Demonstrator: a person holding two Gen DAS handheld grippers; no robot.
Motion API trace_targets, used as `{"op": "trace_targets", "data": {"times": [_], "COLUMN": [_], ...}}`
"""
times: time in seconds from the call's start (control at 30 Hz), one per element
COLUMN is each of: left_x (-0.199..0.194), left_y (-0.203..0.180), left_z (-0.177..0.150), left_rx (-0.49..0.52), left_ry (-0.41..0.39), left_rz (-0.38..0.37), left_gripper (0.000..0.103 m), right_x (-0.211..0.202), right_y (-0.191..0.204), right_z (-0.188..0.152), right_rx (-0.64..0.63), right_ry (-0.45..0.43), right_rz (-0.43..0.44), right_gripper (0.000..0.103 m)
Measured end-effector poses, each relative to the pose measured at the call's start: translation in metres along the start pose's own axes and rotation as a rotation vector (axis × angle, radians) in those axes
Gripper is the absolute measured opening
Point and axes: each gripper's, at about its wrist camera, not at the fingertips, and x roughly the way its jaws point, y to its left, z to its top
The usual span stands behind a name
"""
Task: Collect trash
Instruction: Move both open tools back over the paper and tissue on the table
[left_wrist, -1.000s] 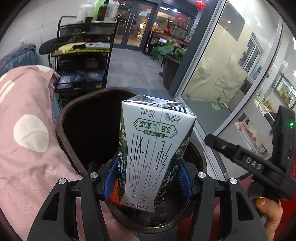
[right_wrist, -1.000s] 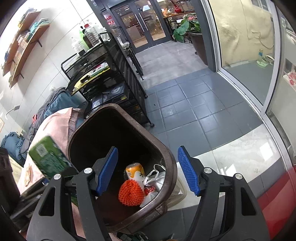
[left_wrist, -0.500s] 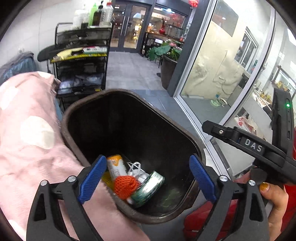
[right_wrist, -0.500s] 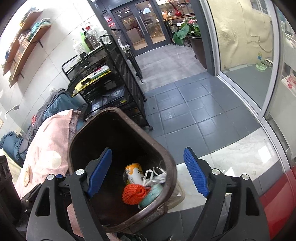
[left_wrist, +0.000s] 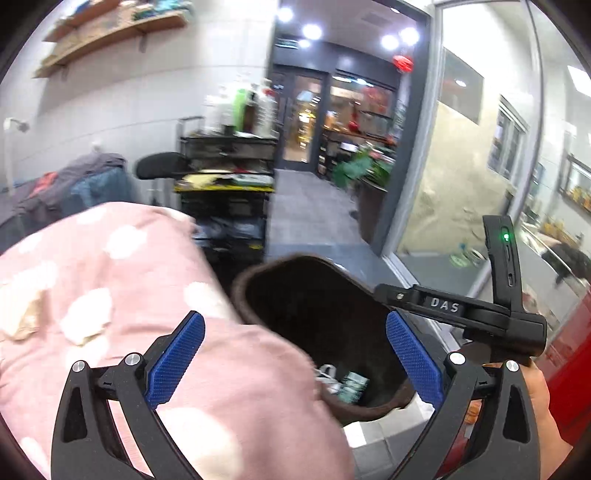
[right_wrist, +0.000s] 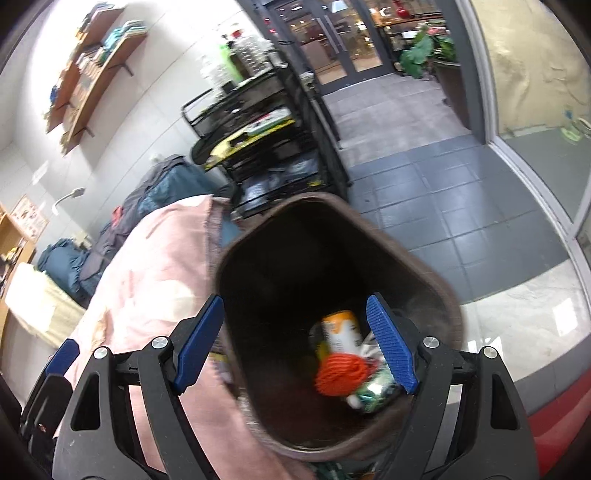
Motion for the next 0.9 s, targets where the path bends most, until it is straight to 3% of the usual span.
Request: {"op": "trace_targets", "data": {"times": [0.33,0.47,0.7,0.9], "left_x": [-0.049,-0.066,-0.097,-0.116], "left_y": [0.066,0.109,0.186,0.233], "left_z": [-0.007,-0.009,-0.026,-0.036], "left_rx": [0.001,-0.078,-0.217,-0.261], "left_ry": [-0.056,-0.045,-0.027,-0.011], "left_rz": [0.250,0.314,0.435,0.524], "left_gripper": [0.097,0.097,0.097,0.097], "right_x": [0.028,0.037,0.062,0.101], "right_y": [0.119,0.170,0.250,0.304], "right_z": [-0.018,-0.032,-0.061,-0.075], "right_rx": [-0.228,-0.335,-0.557,-0.670], "right_ry": [0.068,0.089,0.167,0.273], "right_rz": [0.152,0.188,0.219,0.225], "right_gripper": [0.080,0.089,0.091,0.097]}}
